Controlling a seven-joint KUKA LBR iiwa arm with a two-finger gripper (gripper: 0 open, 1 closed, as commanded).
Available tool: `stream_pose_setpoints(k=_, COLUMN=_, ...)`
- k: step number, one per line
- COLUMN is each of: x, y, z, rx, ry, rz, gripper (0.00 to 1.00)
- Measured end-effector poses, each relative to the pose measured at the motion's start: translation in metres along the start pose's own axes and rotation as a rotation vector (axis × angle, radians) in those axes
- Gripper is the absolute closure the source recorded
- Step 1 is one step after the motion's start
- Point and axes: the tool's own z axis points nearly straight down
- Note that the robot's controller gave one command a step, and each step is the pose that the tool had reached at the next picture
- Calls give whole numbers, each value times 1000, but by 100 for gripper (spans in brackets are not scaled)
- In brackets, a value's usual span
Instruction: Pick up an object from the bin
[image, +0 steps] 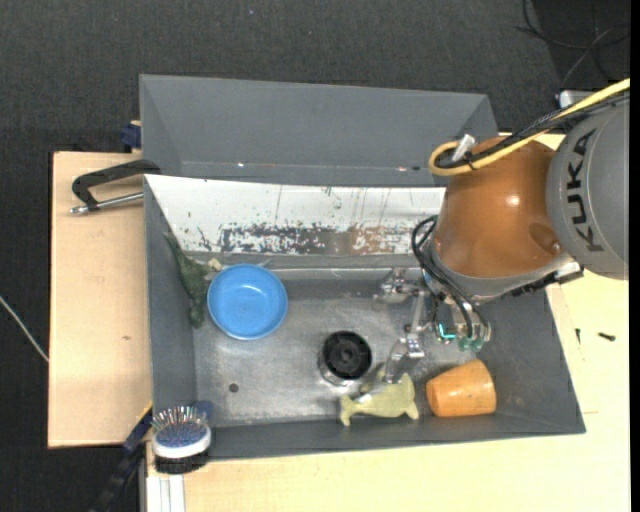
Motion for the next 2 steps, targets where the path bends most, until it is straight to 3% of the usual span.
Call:
stream_pose_setpoints(k=1, x=-6, y=16, z=115, rx=-2, ry=-15, rz=13, gripper=0)
stream_pose_setpoints(k=2, x=-8, y=16, z=110, rx=-2, ry=-22, rz=13, gripper=100)
